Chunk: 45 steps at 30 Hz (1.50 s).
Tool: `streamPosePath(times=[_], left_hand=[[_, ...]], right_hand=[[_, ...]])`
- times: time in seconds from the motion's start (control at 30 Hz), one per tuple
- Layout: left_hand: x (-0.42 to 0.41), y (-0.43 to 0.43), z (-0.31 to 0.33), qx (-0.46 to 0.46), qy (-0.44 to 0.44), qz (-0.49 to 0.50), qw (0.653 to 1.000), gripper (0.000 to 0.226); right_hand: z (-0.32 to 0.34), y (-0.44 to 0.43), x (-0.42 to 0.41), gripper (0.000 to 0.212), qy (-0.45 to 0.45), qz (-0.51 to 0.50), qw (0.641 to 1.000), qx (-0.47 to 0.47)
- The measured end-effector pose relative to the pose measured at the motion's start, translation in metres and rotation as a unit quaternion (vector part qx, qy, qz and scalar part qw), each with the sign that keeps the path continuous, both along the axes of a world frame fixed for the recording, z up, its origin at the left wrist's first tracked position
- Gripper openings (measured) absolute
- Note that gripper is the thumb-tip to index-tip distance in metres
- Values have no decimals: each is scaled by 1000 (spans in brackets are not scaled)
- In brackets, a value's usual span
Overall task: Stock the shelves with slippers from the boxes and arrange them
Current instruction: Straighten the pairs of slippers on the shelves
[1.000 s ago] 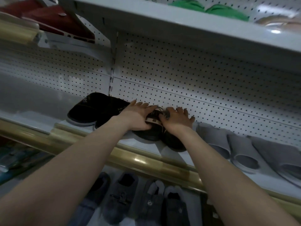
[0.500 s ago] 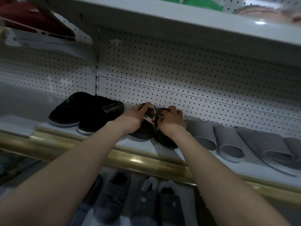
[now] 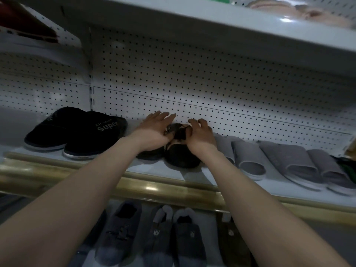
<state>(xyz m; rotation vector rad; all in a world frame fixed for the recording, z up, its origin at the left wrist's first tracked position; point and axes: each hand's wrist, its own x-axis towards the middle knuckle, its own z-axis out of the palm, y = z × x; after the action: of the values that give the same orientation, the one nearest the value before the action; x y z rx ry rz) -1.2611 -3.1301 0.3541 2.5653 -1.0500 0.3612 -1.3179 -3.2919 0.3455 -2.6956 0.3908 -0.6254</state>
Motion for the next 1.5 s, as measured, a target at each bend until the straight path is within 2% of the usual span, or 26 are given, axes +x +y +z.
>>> streamPosePath(times=[0.1, 0.17, 0.3, 0.4, 0.47, 0.57, 0.7, 0.9, 1.33, 1.43, 1.5], left_hand=[[-16, -38, 7, 15, 1, -42, 999, 72], [-25, -65, 9, 59, 10, -67, 996, 81], [-39, -110, 6, 169, -58, -86, 980, 94], [-43, -132, -2, 198, -79, -94, 973, 100], [-45, -142, -7, 184, -50, -101, 976, 97], [-49, -151, -11, 156, -21, -106, 982, 92], [-57, -169, -15, 125, -6, -109, 986, 83], [-62, -191, -22, 105, -9, -112, 988, 83], [-61, -185, -21, 84, 11, -98, 992, 88], [-62, -192, -17, 80, 12, -100, 992, 96], [-66, -207, -10, 69, 1, -96, 993, 92]], right_hand=[[2, -38, -19, 43, 25, -58, 996, -58], [1, -67, -34, 44, 45, -81, 993, -76], [-5, -114, -58, 46, 50, -117, 989, -77], [-13, -135, -71, 54, 75, -141, 987, -27], [-19, -143, -76, 58, 88, -140, 986, 3], [-28, -154, -79, 56, 56, -124, 990, 34], [-32, -169, -84, 54, 40, -128, 990, 39], [-33, -190, -91, 59, 53, -121, 991, 35], [-32, -190, -87, 57, 57, -92, 994, 24], [-25, -193, -93, 54, 24, -89, 995, 36], [-18, -203, -102, 48, -47, -105, 993, 25]])
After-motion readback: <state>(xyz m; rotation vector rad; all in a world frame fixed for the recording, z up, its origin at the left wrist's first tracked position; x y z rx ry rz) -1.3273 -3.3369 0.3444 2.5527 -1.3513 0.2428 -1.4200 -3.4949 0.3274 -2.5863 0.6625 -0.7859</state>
